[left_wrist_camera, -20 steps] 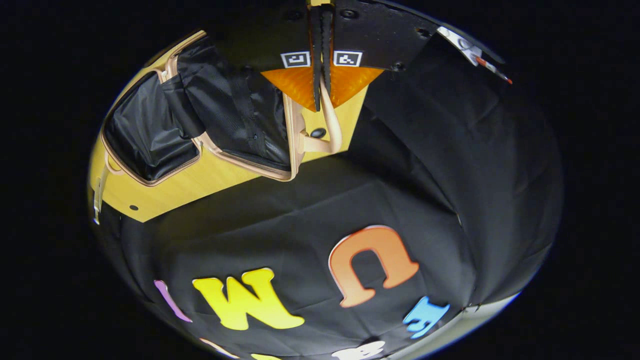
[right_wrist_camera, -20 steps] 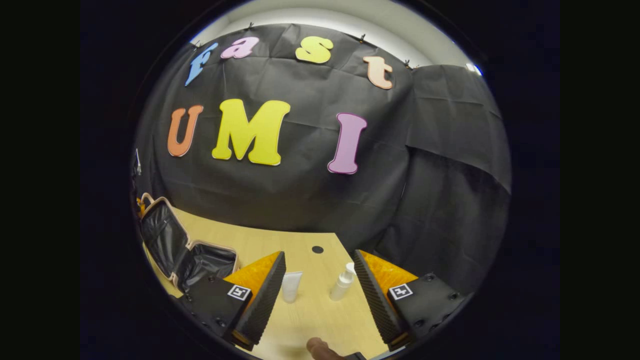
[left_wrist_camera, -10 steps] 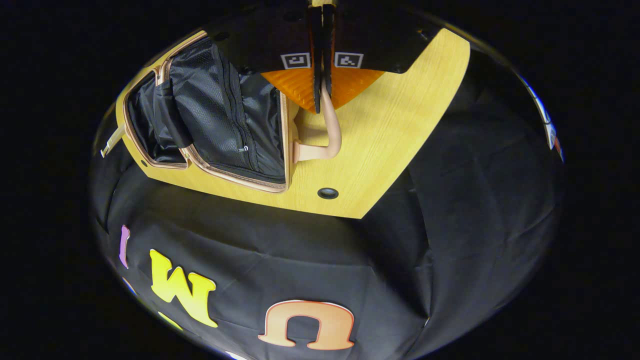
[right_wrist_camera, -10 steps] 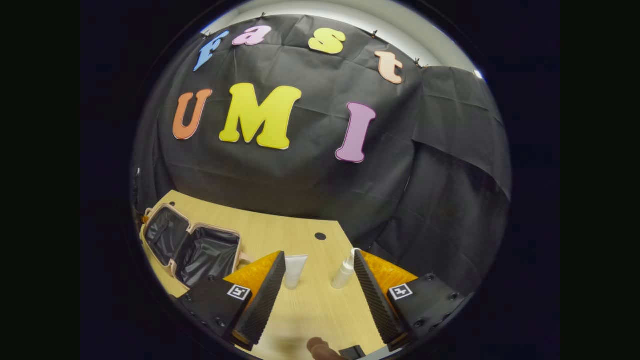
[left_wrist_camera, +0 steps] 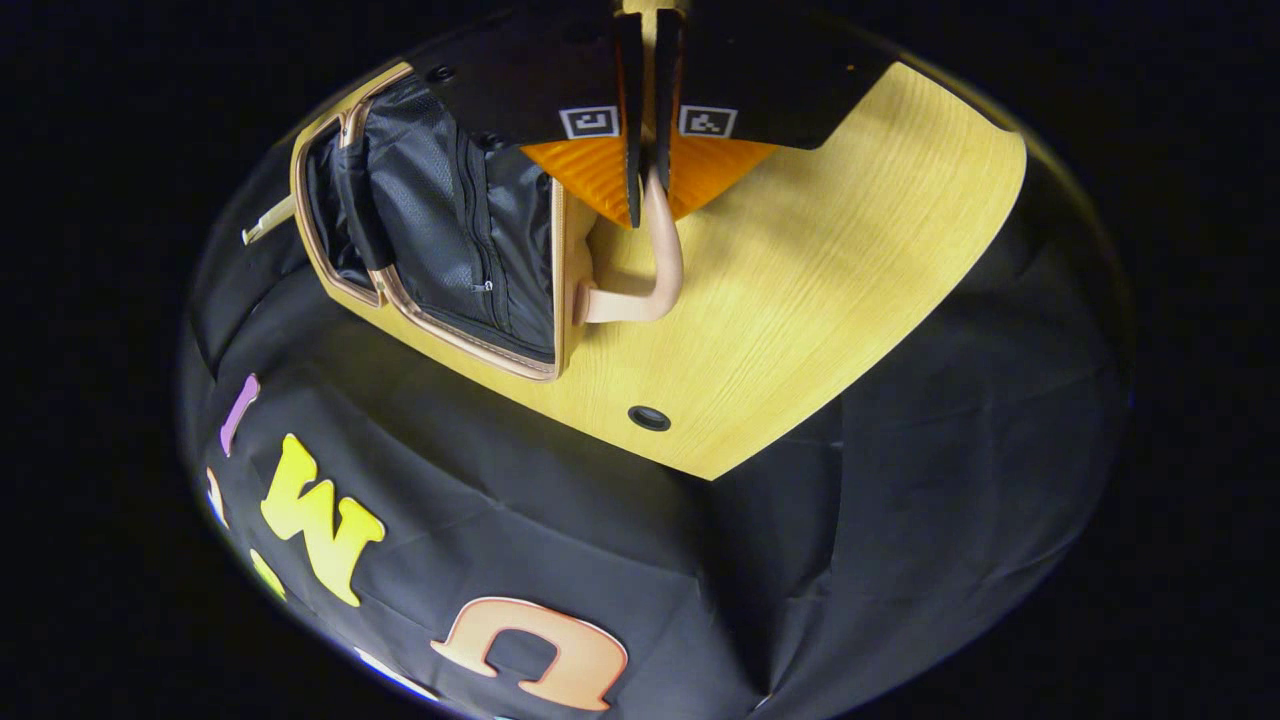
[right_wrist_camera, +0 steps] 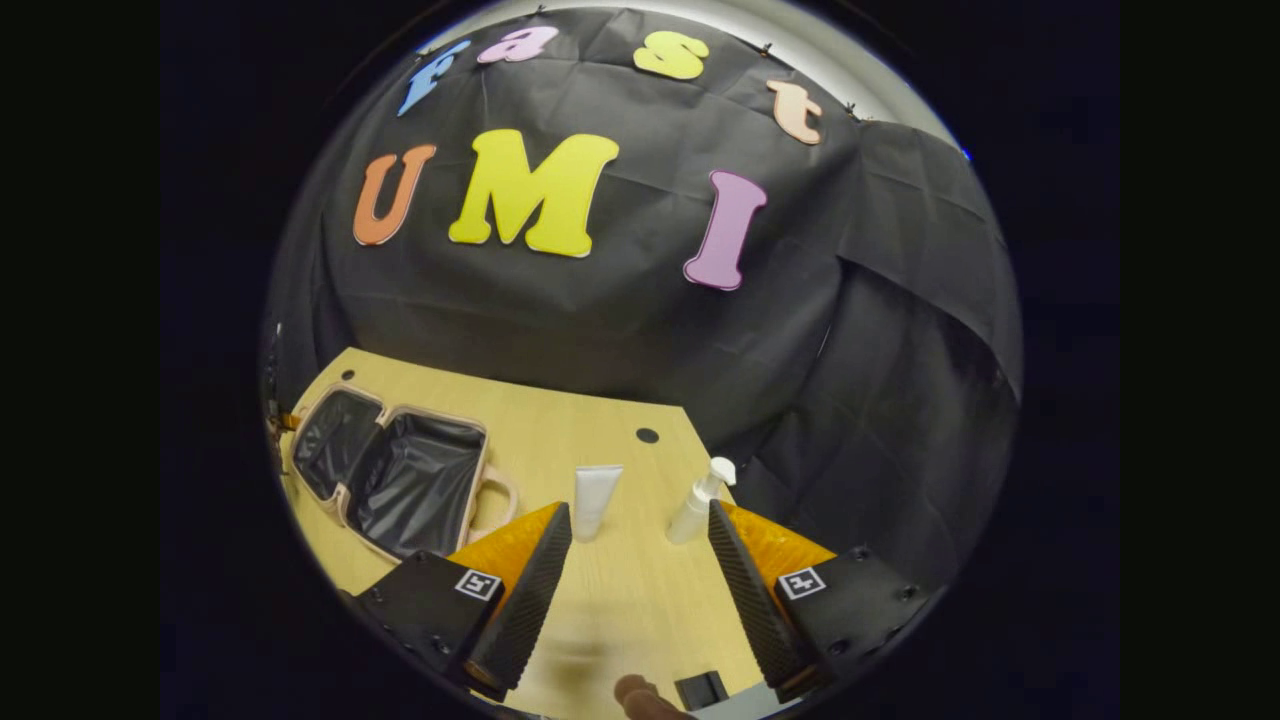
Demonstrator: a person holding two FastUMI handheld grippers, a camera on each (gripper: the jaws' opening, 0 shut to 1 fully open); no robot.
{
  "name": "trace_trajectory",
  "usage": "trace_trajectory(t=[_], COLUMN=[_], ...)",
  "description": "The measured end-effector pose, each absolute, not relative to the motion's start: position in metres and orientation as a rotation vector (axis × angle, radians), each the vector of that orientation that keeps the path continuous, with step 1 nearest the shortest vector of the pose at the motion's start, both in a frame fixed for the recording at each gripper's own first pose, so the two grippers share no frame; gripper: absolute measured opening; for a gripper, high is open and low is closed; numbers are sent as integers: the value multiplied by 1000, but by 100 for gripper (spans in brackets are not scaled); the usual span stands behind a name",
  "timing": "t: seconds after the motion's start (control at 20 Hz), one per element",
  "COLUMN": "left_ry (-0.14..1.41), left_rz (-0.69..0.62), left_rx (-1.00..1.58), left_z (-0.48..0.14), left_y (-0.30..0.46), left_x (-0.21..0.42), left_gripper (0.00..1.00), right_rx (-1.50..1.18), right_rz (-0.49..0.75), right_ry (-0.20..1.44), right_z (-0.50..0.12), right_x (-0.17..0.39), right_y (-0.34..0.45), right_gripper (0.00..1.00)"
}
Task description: First open the suitcase, pack the skin care products into it, and then close the suitcase.
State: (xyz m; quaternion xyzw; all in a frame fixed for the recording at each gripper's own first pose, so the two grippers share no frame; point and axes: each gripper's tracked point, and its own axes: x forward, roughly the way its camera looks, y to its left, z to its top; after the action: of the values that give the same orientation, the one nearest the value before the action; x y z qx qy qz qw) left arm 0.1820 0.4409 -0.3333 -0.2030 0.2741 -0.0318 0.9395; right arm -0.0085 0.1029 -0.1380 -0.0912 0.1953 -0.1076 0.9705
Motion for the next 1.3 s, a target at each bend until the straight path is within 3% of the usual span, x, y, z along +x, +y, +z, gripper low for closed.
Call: trace_trajectory(t=[0.1,0.15,0.25,0.35,0.5,0.8,1.3], left_ry=[564,568,571,578,572,506,524], left_rz=[-53,-35,18,80,112,61,-276], left_rx=[-446,-444,-420,-403,-408,-302,-185], left_z=[-336,-340,-340,-338,-320,-249,-212], left_y=[443,446,458,469,465,386,104], left_x=[181,180,174,167,149,117,98], left_gripper=[13,7,39,51,98,98,98], right_rx=[-191,-196,-205,-218,-240,-205,-168], right_rz=[-203,-193,-171,-148,-97,-49,-28], right_ry=[403,402,394,391,375,336,361], right_z=[-140,-140,-141,-144,-145,-146,-178], right_x=[-8,-7,-4,-1,2,13,38], right_y=[106,107,107,105,98,52,-43], right_gripper=[82,82,81,82,82,82,82])
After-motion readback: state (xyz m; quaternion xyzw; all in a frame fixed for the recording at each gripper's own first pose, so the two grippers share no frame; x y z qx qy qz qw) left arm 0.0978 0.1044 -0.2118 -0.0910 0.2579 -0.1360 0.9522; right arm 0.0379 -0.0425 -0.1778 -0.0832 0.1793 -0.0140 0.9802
